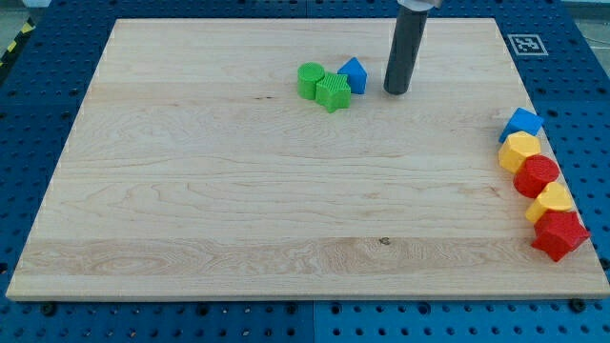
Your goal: Move your arm above to the green star
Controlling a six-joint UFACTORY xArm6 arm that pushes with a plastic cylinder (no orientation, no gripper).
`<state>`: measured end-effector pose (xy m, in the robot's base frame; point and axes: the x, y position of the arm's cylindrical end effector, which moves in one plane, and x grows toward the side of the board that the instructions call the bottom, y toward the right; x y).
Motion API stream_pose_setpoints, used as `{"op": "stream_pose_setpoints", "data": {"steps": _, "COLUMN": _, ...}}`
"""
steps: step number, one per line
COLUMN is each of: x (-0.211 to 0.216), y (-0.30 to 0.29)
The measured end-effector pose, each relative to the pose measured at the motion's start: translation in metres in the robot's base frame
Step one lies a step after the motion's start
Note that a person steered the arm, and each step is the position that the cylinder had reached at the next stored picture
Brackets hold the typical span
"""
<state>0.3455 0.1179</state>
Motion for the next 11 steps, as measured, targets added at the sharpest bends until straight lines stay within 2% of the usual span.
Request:
{"op": "stream_pose_setpoints", "data": {"steps": 1, "x": -0.008, "y": 0.020}}
{"op": "stream_pose_setpoints", "data": {"steps": 3, "x": -0.065, "y": -0.001}}
{"op": "stream_pose_setpoints", "data": {"steps": 4, "x": -0.067, "y": -0.033}}
{"op": "stream_pose_setpoints", "data": {"steps": 6, "x": -0.068, "y": -0.062}}
{"op": "stream_pose_setpoints", "data": {"steps": 8, "x": -0.067, "y": -0.074}}
{"op": "stream_pose_setpoints", "data": {"steps": 9, "x": -0.053, "y": -0.081}}
{"op": "stream_pose_setpoints", "data": {"steps": 11, "x": -0.052, "y": -0.070}}
